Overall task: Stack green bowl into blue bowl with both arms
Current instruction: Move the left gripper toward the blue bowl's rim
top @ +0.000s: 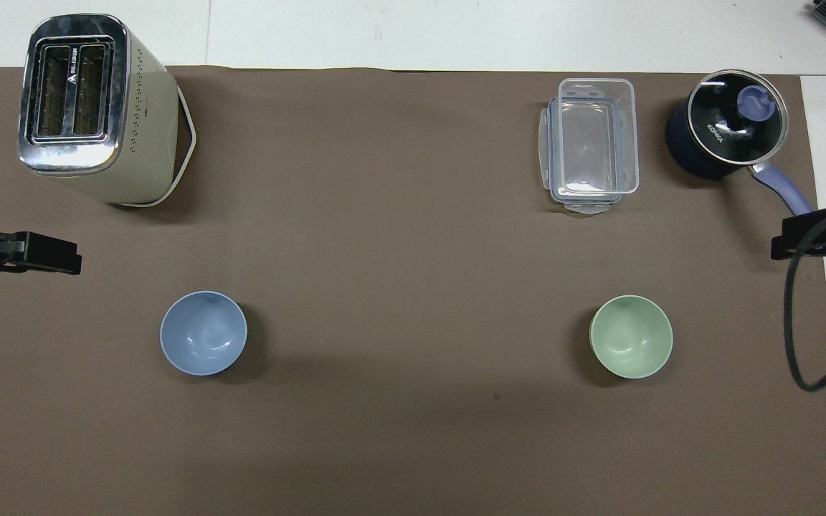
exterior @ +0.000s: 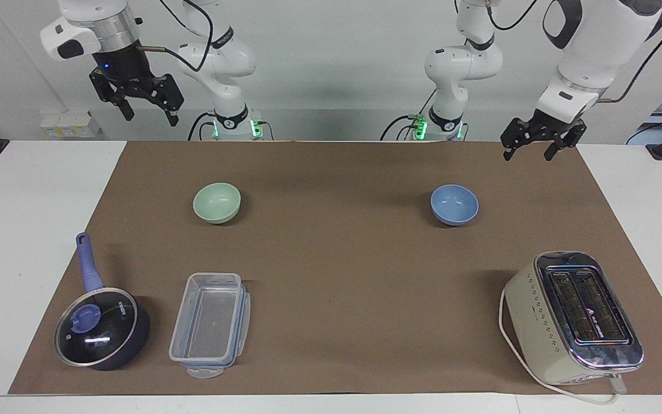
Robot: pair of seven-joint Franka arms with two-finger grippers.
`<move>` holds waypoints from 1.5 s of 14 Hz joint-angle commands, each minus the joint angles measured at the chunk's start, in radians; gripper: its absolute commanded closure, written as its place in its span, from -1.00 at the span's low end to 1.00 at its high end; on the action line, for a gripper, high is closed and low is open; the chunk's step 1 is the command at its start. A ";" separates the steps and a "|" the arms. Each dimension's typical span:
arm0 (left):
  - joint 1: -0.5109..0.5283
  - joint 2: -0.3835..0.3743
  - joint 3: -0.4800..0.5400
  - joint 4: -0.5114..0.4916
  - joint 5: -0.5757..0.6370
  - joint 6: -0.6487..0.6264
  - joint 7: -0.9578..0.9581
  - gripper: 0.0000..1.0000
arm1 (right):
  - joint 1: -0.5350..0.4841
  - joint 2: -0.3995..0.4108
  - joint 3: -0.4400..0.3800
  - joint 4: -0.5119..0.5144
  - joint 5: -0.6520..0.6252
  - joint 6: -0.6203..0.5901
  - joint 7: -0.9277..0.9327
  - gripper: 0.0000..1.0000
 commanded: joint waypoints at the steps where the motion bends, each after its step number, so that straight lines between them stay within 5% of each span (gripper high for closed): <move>1: 0.008 0.031 -0.006 0.034 0.008 -0.026 0.004 -1.00 | -0.012 0.010 0.003 0.017 0.021 0.001 -0.022 -1.00; 6: 0.034 0.027 -0.004 -0.022 0.007 -0.003 0.057 -1.00 | -0.010 0.010 0.003 0.017 0.018 -0.001 -0.020 -1.00; 14: 0.094 -0.009 -0.004 -0.335 0.002 0.245 0.175 -1.00 | -0.009 0.005 0.003 0.011 0.015 -0.002 -0.019 -1.00; 21: 0.015 -0.001 -0.007 -0.614 -0.068 0.535 0.197 -1.00 | -0.009 0.004 0.004 0.011 0.017 -0.001 -0.019 -1.00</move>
